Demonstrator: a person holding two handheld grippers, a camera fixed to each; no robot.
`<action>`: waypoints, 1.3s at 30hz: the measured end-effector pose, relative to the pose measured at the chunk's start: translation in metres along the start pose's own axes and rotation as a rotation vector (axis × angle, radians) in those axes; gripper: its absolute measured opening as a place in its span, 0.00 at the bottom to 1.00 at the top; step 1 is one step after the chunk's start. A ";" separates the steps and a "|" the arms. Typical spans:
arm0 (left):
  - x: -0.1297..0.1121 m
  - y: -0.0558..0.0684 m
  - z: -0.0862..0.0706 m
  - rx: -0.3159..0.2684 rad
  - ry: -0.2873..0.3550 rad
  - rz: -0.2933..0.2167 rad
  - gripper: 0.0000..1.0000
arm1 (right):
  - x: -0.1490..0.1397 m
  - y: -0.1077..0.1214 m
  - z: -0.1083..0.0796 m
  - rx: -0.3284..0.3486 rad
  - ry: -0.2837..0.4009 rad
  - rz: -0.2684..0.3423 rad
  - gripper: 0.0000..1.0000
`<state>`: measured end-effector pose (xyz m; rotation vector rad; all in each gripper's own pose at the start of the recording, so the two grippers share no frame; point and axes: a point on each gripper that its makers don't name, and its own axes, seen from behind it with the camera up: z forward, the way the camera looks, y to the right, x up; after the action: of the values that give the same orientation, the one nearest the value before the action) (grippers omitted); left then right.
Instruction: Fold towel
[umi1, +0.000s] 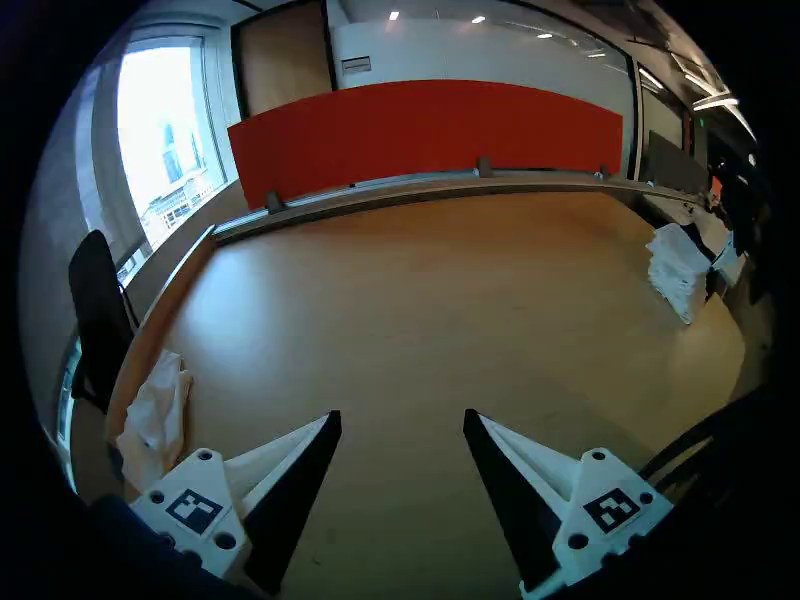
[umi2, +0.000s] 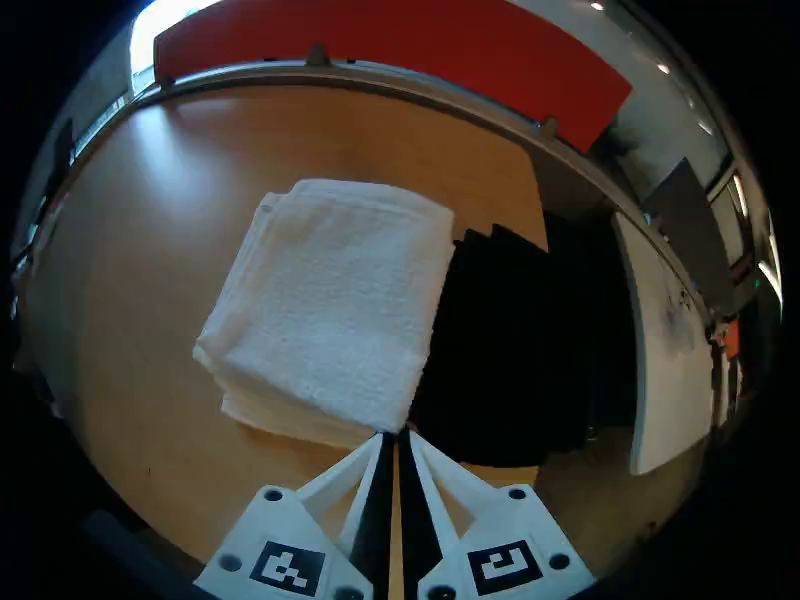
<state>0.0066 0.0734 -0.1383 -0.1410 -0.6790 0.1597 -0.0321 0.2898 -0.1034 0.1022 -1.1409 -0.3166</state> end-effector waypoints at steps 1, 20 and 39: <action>0.000 0.000 0.000 0.000 -0.001 0.001 0.91 | 0.000 0.000 0.000 -0.001 0.000 0.000 0.03; -0.002 0.000 0.001 -0.001 0.001 -0.007 0.91 | -0.002 -0.009 -0.002 -0.007 0.023 0.025 0.36; 0.002 -0.009 0.003 -0.001 0.020 -0.043 0.91 | 0.013 -0.035 -0.015 0.015 0.111 0.114 0.94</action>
<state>0.0067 0.0652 -0.1331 -0.1286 -0.6618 0.1166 -0.0207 0.2510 -0.1064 0.0665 -1.0343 -0.1990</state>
